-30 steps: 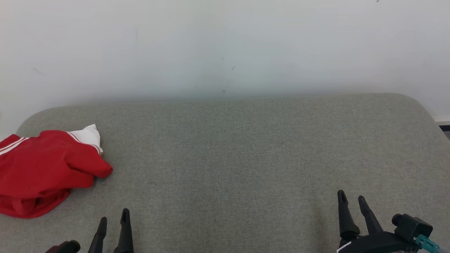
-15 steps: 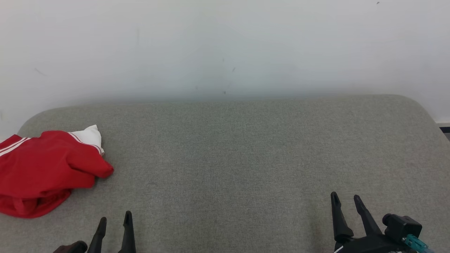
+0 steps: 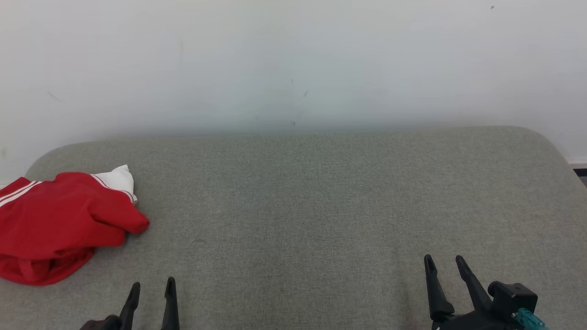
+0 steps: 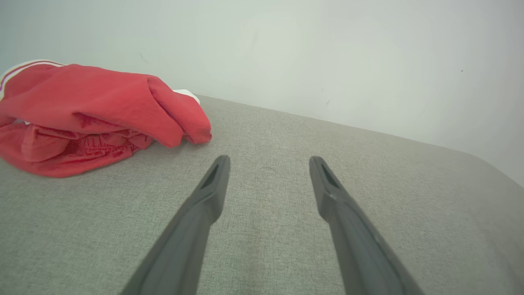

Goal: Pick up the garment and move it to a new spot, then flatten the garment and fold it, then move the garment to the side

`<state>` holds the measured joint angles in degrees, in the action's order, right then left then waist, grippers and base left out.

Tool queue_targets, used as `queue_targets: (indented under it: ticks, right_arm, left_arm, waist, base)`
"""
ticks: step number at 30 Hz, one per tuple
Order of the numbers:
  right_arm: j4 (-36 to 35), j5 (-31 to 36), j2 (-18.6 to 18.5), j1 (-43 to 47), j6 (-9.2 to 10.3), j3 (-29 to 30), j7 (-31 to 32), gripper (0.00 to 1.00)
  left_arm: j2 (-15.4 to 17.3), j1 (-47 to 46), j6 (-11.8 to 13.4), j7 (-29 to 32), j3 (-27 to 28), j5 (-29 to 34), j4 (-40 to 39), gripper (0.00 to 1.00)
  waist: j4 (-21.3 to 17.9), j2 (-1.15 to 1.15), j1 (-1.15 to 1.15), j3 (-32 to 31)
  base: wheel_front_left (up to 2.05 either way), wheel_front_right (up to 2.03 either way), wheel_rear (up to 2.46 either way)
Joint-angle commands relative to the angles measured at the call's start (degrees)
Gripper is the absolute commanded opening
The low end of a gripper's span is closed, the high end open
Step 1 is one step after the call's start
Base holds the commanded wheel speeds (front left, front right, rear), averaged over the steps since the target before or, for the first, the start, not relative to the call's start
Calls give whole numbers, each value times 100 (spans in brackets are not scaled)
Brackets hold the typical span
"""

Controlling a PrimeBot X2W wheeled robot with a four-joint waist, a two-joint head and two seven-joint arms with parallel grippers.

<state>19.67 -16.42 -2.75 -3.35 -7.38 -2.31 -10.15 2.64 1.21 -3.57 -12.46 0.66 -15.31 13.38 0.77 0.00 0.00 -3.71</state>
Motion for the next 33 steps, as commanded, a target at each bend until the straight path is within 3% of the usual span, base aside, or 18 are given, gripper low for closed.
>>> queue_targets:
  ticks: [1, 19, 33]
  right_arm:
    - [1, 147, -20, 41, -17, -18, -65, 100]
    - [117, 849, -20, 44, -19, -111, -256, 100]
    - [193, 926, -20, 36, -20, -122, -309, 100]
  left_arm:
    - [31, 40, -22, -57, 3, 154, -4, 100]
    - [37, 91, -9, -245, 26, 818, 43, 100]
    - [37, 72, -61, -273, 42, 772, 130, 100]
  waist:
    - [-4, 0, 0, -10]
    - [6, 0, 0, -103]
    - [12, 0, 0, -139]
  base:
    - [0, 0, 0]
    - [0, 0, 0]
    - [0, 0, 0]
